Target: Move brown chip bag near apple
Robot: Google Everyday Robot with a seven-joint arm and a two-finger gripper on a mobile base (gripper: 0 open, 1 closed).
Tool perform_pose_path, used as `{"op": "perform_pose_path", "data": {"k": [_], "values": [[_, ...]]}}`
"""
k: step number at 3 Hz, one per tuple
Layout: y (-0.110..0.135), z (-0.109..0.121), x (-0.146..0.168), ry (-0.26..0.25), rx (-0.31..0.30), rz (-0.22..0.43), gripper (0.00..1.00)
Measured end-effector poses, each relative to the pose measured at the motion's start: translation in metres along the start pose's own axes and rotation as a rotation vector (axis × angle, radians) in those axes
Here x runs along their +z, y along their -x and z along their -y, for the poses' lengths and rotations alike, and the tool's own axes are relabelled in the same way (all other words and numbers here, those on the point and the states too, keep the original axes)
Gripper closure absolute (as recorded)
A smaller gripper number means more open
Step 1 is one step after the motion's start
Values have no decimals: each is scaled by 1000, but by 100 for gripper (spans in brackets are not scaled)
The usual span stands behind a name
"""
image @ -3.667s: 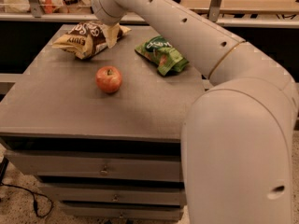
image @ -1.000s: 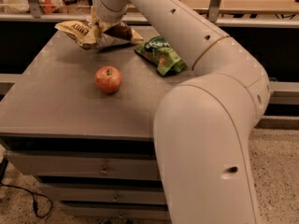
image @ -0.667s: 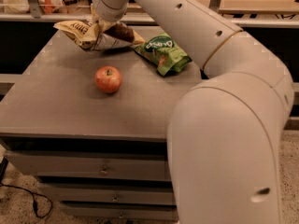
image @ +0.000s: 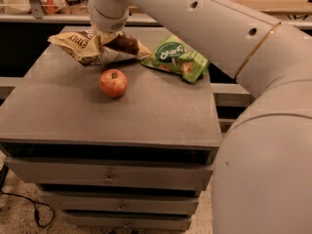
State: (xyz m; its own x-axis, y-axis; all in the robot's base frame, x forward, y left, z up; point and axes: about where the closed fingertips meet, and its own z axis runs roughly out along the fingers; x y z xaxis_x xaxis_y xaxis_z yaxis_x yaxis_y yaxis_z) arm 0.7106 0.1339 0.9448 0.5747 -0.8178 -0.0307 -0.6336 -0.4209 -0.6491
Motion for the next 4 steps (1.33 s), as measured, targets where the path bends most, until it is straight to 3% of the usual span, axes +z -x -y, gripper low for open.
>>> {"op": "perform_pose_path", "data": {"k": [2,4], "values": [[17,-39,-21,70,120,-56,100],[20,-50,-27,80,152,-32,60]]}}
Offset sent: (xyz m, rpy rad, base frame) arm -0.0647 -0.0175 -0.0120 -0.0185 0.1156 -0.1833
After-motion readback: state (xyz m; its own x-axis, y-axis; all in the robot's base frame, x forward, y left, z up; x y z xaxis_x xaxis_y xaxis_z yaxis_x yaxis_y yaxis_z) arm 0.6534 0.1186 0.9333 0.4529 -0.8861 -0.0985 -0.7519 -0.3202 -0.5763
